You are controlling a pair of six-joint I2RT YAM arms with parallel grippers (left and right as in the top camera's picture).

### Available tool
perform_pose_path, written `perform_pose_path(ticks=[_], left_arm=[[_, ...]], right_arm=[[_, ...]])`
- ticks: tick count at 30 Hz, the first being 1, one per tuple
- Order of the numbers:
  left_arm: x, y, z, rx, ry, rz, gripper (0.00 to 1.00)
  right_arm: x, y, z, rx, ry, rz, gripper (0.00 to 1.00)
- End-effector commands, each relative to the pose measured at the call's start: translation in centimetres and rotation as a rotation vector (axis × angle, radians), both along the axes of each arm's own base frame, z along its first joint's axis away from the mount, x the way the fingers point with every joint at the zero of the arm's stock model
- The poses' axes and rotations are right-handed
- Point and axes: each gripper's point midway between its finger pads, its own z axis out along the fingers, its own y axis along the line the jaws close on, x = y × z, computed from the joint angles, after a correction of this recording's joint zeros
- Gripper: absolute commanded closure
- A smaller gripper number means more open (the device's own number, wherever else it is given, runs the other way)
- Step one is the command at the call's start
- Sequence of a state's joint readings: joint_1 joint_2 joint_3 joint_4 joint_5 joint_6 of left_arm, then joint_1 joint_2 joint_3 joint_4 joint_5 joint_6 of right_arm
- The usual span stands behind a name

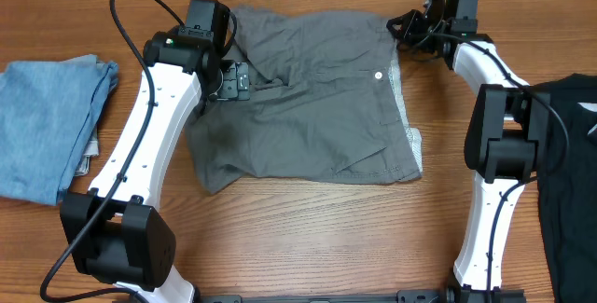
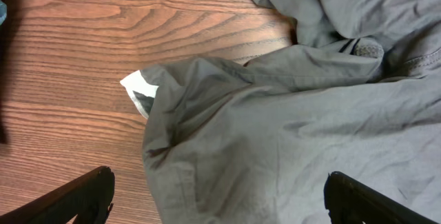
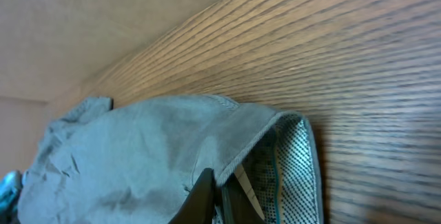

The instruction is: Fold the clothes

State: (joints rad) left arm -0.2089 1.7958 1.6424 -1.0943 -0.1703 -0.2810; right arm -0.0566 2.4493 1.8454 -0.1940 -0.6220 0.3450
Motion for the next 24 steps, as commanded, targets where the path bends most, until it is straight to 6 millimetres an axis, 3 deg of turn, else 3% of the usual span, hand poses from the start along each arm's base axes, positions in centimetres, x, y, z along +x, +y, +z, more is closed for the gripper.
perform_pose_path(ticks=[1,3,5,8,10,11,13,14,16,19,21,24], left_arm=[[0.6,0.3,-0.4,0.026,-0.008,-0.006,0.00],[1.7,0.1,-0.2,0.018,-0.051,-0.005,0.00],[4.1,0.1,-0.2,-0.012,-0.129,0.019,0.00],[7.7,-0.8,-2.8,-0.238,-0.159,0.028,0.00],[10.4,-0.4,-5.6,-0.432,-0.164,0.017,0.00],[11.5,0.0,-6.9,-0.536,-0.166,0.009,0.04],[12.7,1.3,-8.3,-0.683,-0.185,-0.003,0.31],[13.2,2.3,-8.8,-0.725,-0.202,-0.003,0.38],[14.1,3.7,-9.1,-0.735,-0.251,-0.036,0.26],[15.0,3.3,-8.8,-0.670,-0.322,-0.167,0.16],[15.3,2.4,-8.7,-0.642,-0.345,-0.227,0.18],[15.9,1.6,-10.2,-0.564,-0.341,-0.239,0.27]], right_arm=[[0.9,-1.1,1.1,-0.123,-0.050,-0.041,0.96],[0.8,-1.8,0.7,-0.151,-0.046,-0.045,0.96],[0.7,-1.8,0.6,-0.166,-0.050,-0.031,0.96],[0.6,-1.8,0.5,-0.168,-0.048,-0.029,0.96],[0.6,-1.9,0.4,-0.182,-0.050,-0.026,0.96],[0.5,-2.0,0.2,-0.193,-0.046,-0.026,0.96],[0.3,-2.4,-0.3,-0.217,-0.025,-0.041,0.96],[0.2,-2.4,-0.4,-0.228,-0.027,-0.030,0.96],[0.0,-2.4,-0.6,-0.230,-0.017,-0.027,0.96],[-0.1,-2.5,-0.7,-0.232,-0.010,-0.028,0.96],[-0.1,-2.4,-0.7,-0.232,-0.010,-0.028,0.96],[-0.1,-2.4,-0.7,-0.232,-0.009,-0.027,0.96]])
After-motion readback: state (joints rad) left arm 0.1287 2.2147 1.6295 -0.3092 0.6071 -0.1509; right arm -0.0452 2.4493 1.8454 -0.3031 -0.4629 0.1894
